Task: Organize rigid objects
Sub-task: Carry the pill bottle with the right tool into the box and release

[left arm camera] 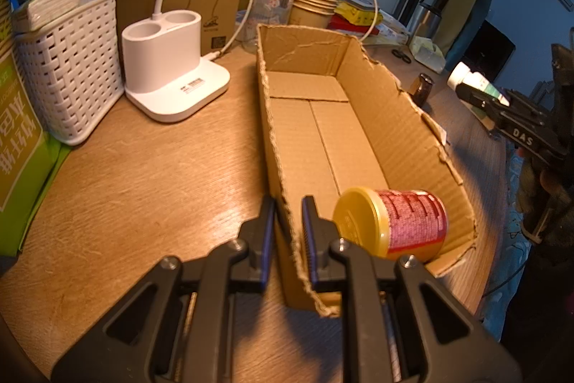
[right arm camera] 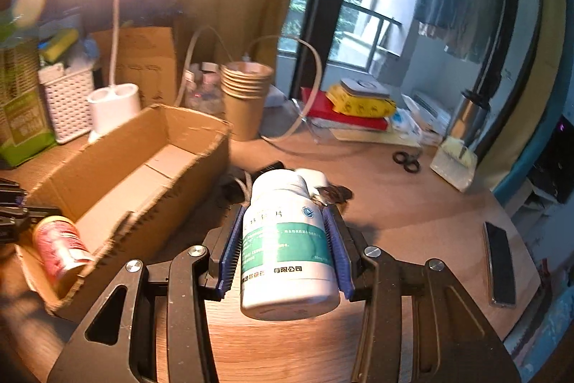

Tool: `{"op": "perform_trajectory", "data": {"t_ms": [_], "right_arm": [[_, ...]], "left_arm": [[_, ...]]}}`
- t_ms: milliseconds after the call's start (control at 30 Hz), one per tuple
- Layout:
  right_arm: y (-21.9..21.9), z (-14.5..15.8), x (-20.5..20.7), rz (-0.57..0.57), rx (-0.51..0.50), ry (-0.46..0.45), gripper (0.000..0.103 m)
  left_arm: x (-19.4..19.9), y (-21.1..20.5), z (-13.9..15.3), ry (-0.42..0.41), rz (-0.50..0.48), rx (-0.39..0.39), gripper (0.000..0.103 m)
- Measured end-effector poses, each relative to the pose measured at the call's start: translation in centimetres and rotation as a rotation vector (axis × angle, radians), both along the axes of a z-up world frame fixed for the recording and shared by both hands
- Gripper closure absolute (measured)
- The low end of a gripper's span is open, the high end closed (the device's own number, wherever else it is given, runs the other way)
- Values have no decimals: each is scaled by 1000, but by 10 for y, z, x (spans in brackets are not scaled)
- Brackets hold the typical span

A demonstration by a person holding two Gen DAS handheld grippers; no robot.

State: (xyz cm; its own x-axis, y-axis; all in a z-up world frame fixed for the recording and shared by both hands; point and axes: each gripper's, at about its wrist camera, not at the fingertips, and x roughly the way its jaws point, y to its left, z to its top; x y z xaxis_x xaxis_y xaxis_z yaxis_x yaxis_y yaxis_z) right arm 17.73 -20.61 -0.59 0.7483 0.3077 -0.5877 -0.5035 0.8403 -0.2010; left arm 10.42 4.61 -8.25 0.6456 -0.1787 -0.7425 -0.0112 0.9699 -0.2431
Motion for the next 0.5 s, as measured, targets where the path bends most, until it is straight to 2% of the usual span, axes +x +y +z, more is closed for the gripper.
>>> {"op": "perform_trajectory", "data": {"t_ms": [500], "right_arm": [[57, 10, -33, 167, 63, -2, 56]], "left_arm": [[0, 0, 0, 0, 0, 0, 86]]}}
